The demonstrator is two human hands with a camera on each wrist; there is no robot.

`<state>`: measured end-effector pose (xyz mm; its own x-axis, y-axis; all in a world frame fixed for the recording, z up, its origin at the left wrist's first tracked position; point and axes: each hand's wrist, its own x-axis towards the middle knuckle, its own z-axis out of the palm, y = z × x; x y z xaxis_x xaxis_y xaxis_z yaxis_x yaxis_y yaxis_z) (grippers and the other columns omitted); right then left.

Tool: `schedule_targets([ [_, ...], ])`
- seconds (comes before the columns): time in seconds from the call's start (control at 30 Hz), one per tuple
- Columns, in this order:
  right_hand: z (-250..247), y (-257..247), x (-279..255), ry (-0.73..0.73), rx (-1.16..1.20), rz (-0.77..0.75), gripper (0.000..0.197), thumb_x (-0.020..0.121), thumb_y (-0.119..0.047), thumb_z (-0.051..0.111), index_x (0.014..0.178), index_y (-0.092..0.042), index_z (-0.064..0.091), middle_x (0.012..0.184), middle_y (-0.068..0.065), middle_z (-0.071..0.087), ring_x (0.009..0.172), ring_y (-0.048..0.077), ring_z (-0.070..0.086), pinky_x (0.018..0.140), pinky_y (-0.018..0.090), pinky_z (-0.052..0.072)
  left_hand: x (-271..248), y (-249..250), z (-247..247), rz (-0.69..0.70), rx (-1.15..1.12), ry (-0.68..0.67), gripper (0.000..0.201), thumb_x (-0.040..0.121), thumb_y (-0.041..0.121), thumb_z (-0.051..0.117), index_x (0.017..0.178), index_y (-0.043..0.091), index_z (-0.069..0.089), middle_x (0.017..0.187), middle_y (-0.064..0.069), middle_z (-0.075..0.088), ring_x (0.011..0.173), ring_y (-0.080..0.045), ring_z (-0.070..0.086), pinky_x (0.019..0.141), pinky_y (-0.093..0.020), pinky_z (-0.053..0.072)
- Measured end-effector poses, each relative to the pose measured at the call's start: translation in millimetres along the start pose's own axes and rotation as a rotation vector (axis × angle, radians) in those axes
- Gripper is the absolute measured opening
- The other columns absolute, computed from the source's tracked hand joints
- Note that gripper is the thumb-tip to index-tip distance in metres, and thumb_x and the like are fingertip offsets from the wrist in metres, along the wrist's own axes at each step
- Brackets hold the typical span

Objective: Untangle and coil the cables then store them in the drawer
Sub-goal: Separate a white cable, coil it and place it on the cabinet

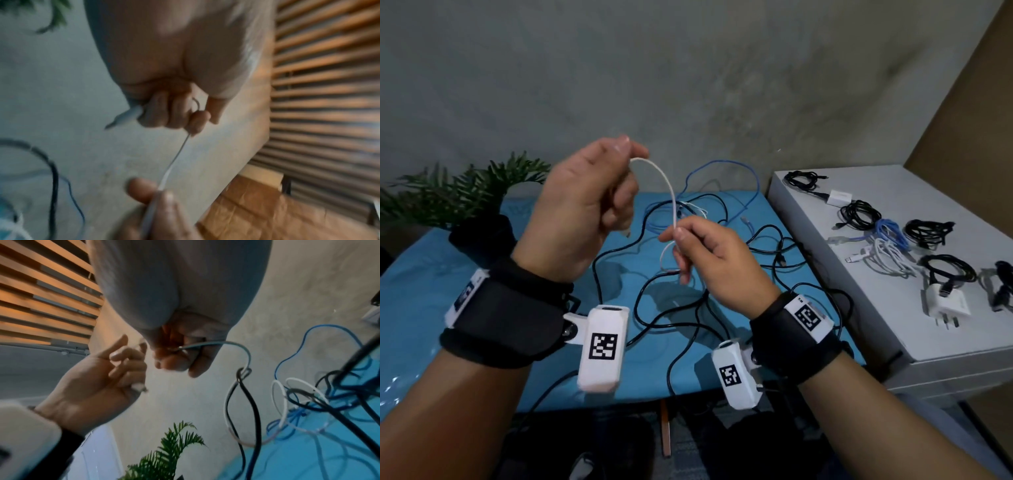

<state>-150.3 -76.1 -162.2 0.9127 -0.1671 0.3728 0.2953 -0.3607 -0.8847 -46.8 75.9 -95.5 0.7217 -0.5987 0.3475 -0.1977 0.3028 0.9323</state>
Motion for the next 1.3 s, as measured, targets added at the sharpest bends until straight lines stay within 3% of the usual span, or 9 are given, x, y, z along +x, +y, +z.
schedule_targets([
  [0.17, -18, -5, 8, 0.094, -0.218, -0.025, 0.023, 0.106, -0.025, 0.051, 0.102, -0.018, 0.073, 0.060, -0.014, 0.045, 0.057, 0.009, 0.041, 0.055, 0.031, 0.036, 0, -6, 2, -0.210, 0.213, -0.030, 0.051, 0.108, 0.046, 0.033, 0.103, 0.005, 0.063, 0.052, -0.005, 0.042, 0.041, -0.018, 0.029, 0.049, -0.030, 0.020],
  [0.3, -25, -10, 9, 0.141, -0.273, -0.064, 0.021, 0.104, -0.027, 0.053, 0.098, -0.021, 0.073, 0.064, 0.004, 0.053, 0.059, 0.021, 0.045, 0.057, 0.040, 0.038, 3, 0, -1, -0.388, 0.107, -0.030, 0.056, 0.105, 0.055, 0.029, 0.080, 0.010, 0.050, 0.049, -0.005, 0.032, 0.037, -0.016, 0.023, 0.043, -0.025, 0.015],
  [0.43, -30, -14, 12, 0.124, -0.271, -0.125, 0.021, 0.104, -0.028, 0.055, 0.102, -0.017, 0.073, 0.080, 0.002, 0.067, 0.071, 0.016, 0.057, 0.067, 0.040, 0.048, 2, 10, -5, -0.404, -0.308, -0.108, 0.038, 0.107, 0.034, 0.031, 0.079, 0.015, 0.048, 0.051, 0.001, 0.036, 0.039, -0.015, 0.038, 0.042, -0.022, 0.038],
  [0.53, -30, -7, 12, 0.063, -0.355, -0.097, 0.023, 0.106, -0.028, 0.052, 0.109, -0.018, 0.072, 0.086, -0.008, 0.068, 0.077, 0.010, 0.062, 0.075, 0.038, 0.053, 3, 16, -19, -0.357, -0.917, -0.298, 0.034, 0.110, 0.028, 0.030, 0.097, 0.006, 0.054, 0.070, -0.008, 0.058, 0.062, -0.024, 0.059, 0.065, -0.035, 0.053],
  [0.67, -19, 4, 8, -0.045, -0.454, -0.073, 0.025, 0.107, -0.025, 0.050, 0.124, -0.019, 0.067, 0.078, -0.008, 0.062, 0.076, 0.009, 0.061, 0.074, 0.031, 0.050, 3, 18, -25, -0.148, -1.156, -0.115, 0.040, 0.111, 0.022, 0.033, 0.095, -0.001, 0.062, 0.085, -0.014, 0.068, 0.077, -0.029, 0.070, 0.081, -0.043, 0.057],
  [0.87, 4, -9, 9, -0.094, -0.575, -0.279, 0.029, 0.103, -0.024, 0.053, 0.124, -0.014, 0.070, 0.100, -0.002, 0.074, 0.083, 0.014, 0.062, 0.073, 0.033, 0.046, 4, 17, 1, 0.123, -0.346, 0.196, 0.036, 0.111, 0.035, 0.030, 0.096, 0.014, 0.055, 0.063, 0.005, 0.063, 0.057, -0.013, 0.062, 0.064, -0.028, 0.052],
  [1.0, 8, -22, 10, -0.072, -0.695, -0.406, 0.020, 0.097, -0.025, 0.056, 0.096, -0.016, 0.075, 0.083, -0.004, 0.071, 0.075, 0.020, 0.061, 0.074, 0.038, 0.048, -2, 5, 10, 0.109, 0.428, 0.025, 0.036, 0.109, 0.030, 0.042, 0.089, 0.011, 0.065, 0.060, -0.005, 0.067, 0.048, -0.017, 0.057, 0.048, -0.028, 0.044],
  [1.17, -3, -41, 3, -0.105, -0.534, -0.357, 0.011, 0.080, -0.009, 0.055, 0.087, -0.012, 0.062, 0.072, -0.001, 0.061, 0.066, 0.019, 0.053, 0.073, 0.037, 0.045, -5, 2, 3, 0.030, 0.622, -0.173, 0.043, 0.106, 0.030, 0.050, 0.076, 0.010, 0.072, 0.059, -0.007, 0.066, 0.052, -0.026, 0.057, 0.052, -0.032, 0.048],
  [1.3, -15, -54, 8, -0.068, -0.283, -0.308, 0.014, 0.091, 0.003, 0.055, 0.094, -0.010, 0.054, 0.078, -0.009, 0.062, 0.072, 0.014, 0.061, 0.070, 0.035, 0.049, -8, 5, 4, -0.119, 0.424, -0.300, 0.043, 0.107, 0.018, 0.044, 0.075, 0.005, 0.070, 0.060, -0.013, 0.064, 0.055, -0.027, 0.056, 0.060, -0.037, 0.047],
])
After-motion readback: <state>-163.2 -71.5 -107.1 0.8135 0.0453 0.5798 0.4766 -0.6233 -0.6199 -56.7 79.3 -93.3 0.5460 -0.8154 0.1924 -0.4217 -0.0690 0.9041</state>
